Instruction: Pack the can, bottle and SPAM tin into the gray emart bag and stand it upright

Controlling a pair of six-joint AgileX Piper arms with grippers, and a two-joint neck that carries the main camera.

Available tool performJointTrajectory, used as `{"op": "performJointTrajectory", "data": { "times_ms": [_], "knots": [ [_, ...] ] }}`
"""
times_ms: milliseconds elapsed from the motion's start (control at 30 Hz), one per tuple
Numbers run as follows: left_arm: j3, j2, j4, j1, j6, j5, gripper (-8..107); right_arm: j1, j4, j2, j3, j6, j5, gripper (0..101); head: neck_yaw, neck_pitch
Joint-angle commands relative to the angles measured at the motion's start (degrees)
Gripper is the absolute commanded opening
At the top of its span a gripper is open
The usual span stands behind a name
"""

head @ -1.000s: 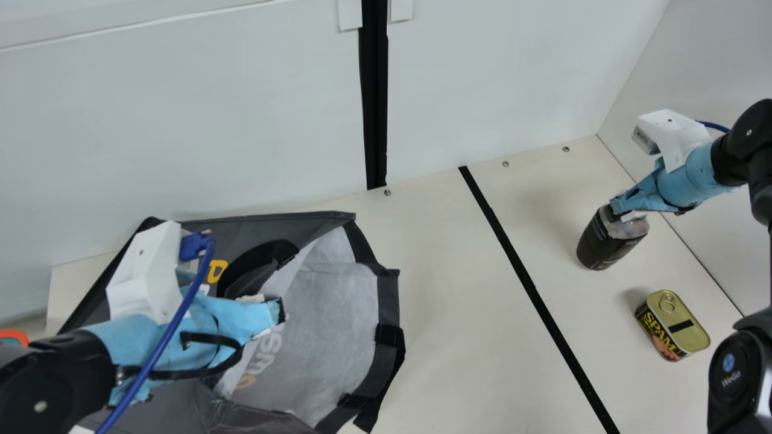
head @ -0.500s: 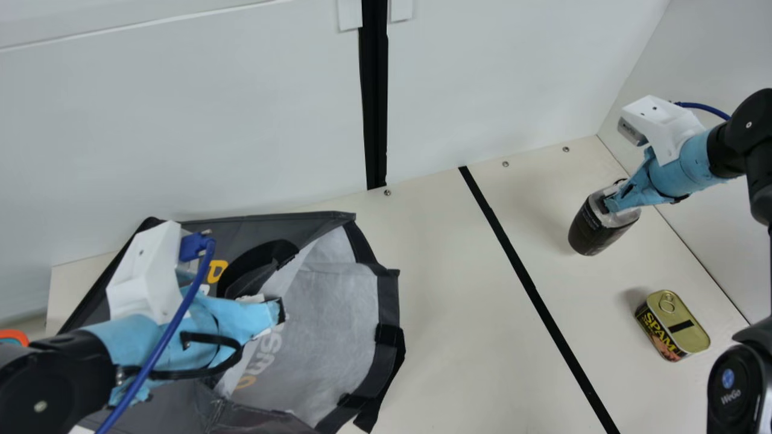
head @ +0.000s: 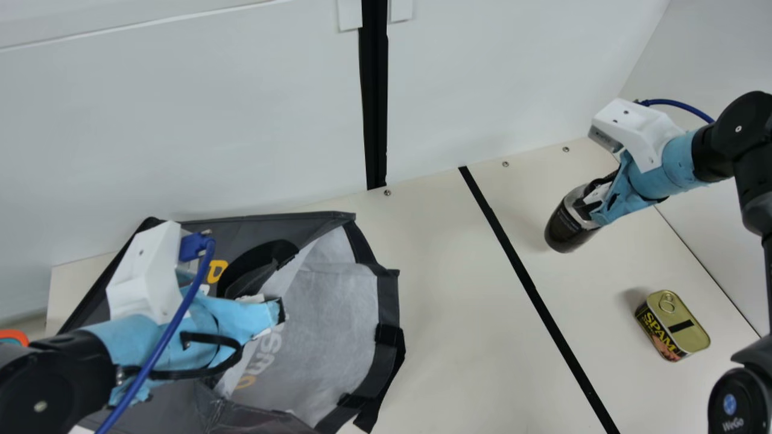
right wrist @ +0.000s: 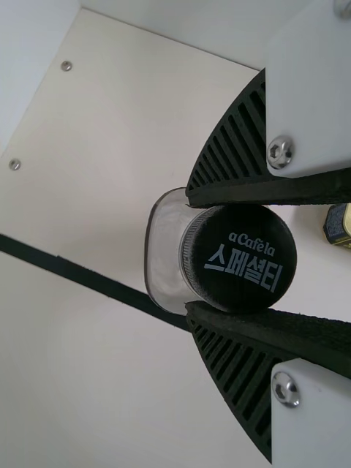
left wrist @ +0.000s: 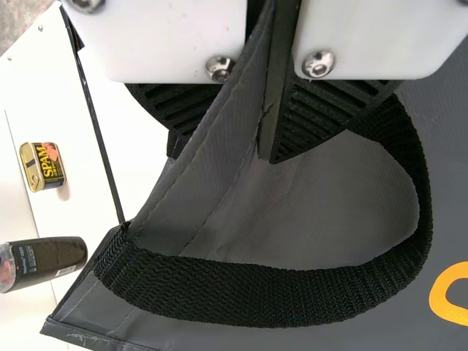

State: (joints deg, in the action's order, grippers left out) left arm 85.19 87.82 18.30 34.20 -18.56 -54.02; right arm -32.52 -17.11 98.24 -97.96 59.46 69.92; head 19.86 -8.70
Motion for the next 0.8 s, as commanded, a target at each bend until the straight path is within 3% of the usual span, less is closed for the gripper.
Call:
{"op": "performJointTrajectory", "data": {
  "times_ms": [0, 767],
  "knots": [
    [0.0, 0.0, 0.0, 0.0, 0.0, 0.0, -8, 0.4, -0.3, -0.7, 0.7, 0.7, 0.0, 0, 0.1, -1.3],
    [0.0, 0.0, 0.0, 0.0, 0.0, 0.0, -8, 6.6, -3.0, -11.5, 11.0, 8.6, 0.0, 0, 0.1, -1.3]
  ]
}}
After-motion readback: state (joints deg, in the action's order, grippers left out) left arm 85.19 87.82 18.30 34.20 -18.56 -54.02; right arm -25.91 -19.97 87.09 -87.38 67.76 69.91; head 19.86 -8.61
